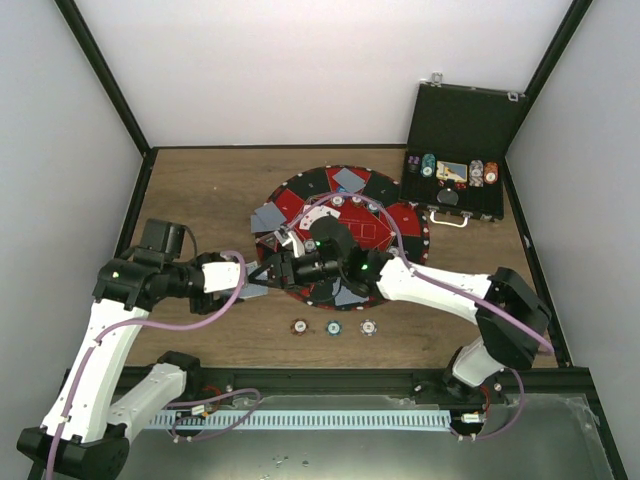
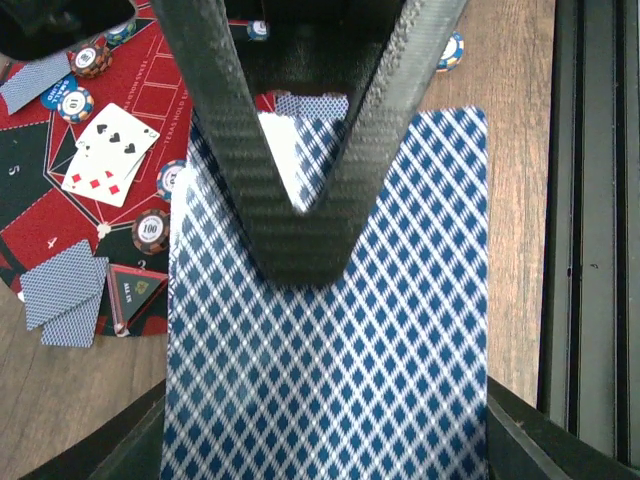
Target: Distribute texas hold em gaming equipment
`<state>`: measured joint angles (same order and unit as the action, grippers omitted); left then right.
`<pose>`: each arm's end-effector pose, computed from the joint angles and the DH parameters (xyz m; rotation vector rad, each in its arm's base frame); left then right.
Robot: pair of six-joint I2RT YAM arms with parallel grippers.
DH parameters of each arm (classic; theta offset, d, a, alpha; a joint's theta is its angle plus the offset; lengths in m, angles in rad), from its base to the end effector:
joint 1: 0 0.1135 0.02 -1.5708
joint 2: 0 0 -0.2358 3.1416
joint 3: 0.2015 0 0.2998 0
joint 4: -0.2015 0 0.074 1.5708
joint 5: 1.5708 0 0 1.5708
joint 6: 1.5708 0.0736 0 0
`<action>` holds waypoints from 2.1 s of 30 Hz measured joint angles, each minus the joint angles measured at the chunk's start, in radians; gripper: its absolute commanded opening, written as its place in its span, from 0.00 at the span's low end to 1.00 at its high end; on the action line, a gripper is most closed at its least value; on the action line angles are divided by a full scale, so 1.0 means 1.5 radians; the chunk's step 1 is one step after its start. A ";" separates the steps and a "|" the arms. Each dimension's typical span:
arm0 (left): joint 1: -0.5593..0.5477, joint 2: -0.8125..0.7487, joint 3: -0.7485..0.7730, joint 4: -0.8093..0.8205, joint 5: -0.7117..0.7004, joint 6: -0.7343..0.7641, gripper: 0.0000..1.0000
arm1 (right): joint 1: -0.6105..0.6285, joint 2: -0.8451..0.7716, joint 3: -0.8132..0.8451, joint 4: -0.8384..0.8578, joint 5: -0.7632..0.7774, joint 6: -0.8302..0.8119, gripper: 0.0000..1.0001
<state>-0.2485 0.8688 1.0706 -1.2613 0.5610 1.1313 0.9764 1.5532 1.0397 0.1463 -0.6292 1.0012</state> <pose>0.1941 -0.0897 0.2923 1.6855 1.7554 -0.3612 0.2026 0.3770 0.2093 -0.4940 2.3469 1.7615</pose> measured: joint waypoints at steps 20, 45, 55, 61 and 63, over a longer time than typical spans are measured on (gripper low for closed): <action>0.001 0.000 0.000 0.001 0.001 0.001 0.04 | -0.016 -0.094 -0.019 -0.065 0.027 -0.016 0.01; 0.001 -0.007 -0.001 0.000 0.002 0.006 0.04 | -0.170 -0.082 0.194 -0.467 0.258 -0.258 0.01; 0.001 -0.007 -0.012 0.002 0.001 0.004 0.04 | -0.164 0.285 0.403 -0.576 0.804 -0.517 0.01; 0.001 -0.007 -0.017 0.002 0.001 0.001 0.04 | -0.151 0.393 0.380 -0.452 1.004 -0.735 0.01; 0.001 -0.008 -0.017 0.002 0.001 -0.001 0.04 | -0.147 0.402 0.368 -0.404 1.024 -0.783 0.01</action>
<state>-0.2474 0.8570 1.0458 -1.2579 0.5617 1.1305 0.7555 2.1563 1.5913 -0.4603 0.9073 -0.1734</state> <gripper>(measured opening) 0.612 0.016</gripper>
